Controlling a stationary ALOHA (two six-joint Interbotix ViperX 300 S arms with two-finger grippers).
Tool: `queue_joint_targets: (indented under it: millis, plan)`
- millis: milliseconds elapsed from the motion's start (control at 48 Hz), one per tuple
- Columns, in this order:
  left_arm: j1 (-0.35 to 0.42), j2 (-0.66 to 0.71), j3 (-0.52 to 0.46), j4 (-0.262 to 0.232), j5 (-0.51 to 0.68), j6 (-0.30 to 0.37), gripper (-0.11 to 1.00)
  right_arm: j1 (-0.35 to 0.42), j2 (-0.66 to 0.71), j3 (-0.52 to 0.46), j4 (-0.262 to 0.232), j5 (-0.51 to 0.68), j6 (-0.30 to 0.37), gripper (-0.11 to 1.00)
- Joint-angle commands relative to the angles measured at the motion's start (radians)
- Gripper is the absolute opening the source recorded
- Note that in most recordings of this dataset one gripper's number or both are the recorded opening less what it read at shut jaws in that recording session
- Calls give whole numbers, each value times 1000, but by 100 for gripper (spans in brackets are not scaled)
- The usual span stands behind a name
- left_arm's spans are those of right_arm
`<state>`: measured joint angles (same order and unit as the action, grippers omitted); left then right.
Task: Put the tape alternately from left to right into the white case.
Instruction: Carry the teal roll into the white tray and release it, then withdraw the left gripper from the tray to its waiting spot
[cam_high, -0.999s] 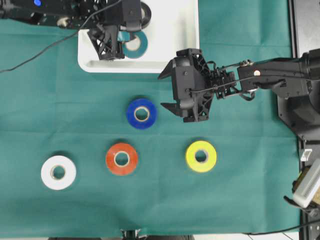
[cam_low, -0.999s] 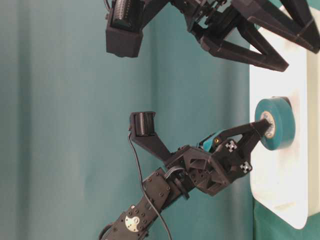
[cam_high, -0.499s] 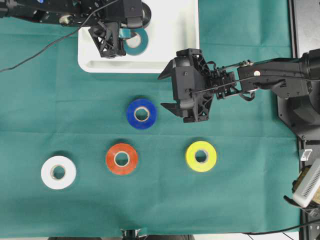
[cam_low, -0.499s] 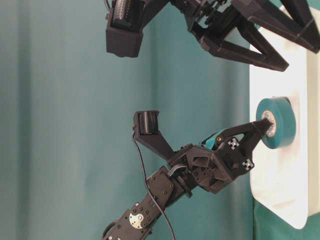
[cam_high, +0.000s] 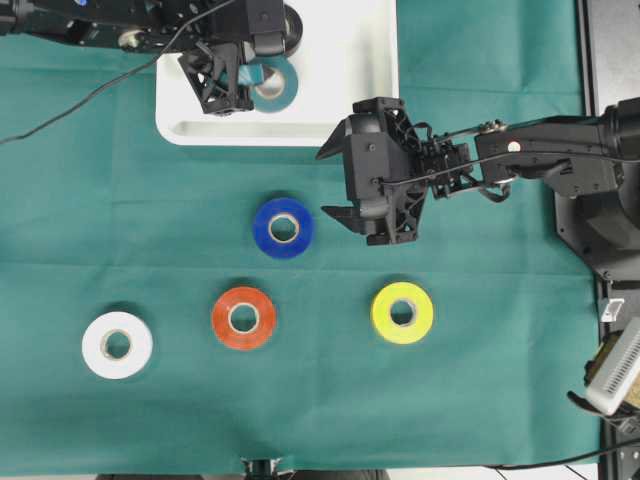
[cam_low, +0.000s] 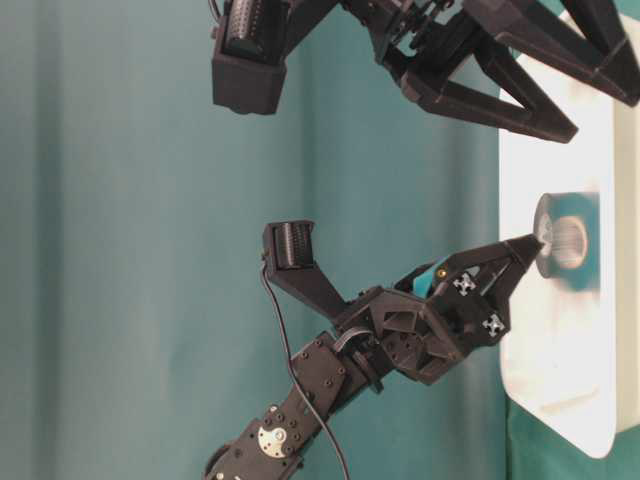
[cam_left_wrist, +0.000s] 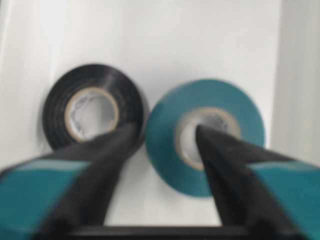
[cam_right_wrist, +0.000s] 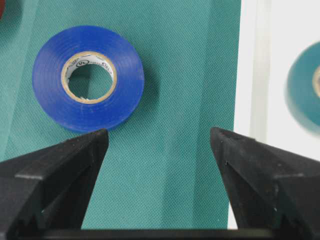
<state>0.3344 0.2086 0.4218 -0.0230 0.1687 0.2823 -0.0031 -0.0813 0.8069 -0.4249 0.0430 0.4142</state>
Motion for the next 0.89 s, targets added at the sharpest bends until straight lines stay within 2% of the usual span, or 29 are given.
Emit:
queue_joint_targets:
  millis: [0,83,146,583,874]
  plan:
    - [3,-21,-25,2,-9,2,78,2,-9,-9,2,-8,2,87]
    - [3,-23,-25,2,-8,2,95,2,-9,-9,2,-8,2,87]
    - [3,-23,-25,2,-9,2,100,0,-11,-9,2,-8,2,87]
    - [-3,-29,-21,2,-8,-2,100,2,-11,-9,2,-8,2,87]
    - [-55,-74,12,2,-5,-3,100,2,-11,-9,2,-8,2,87]
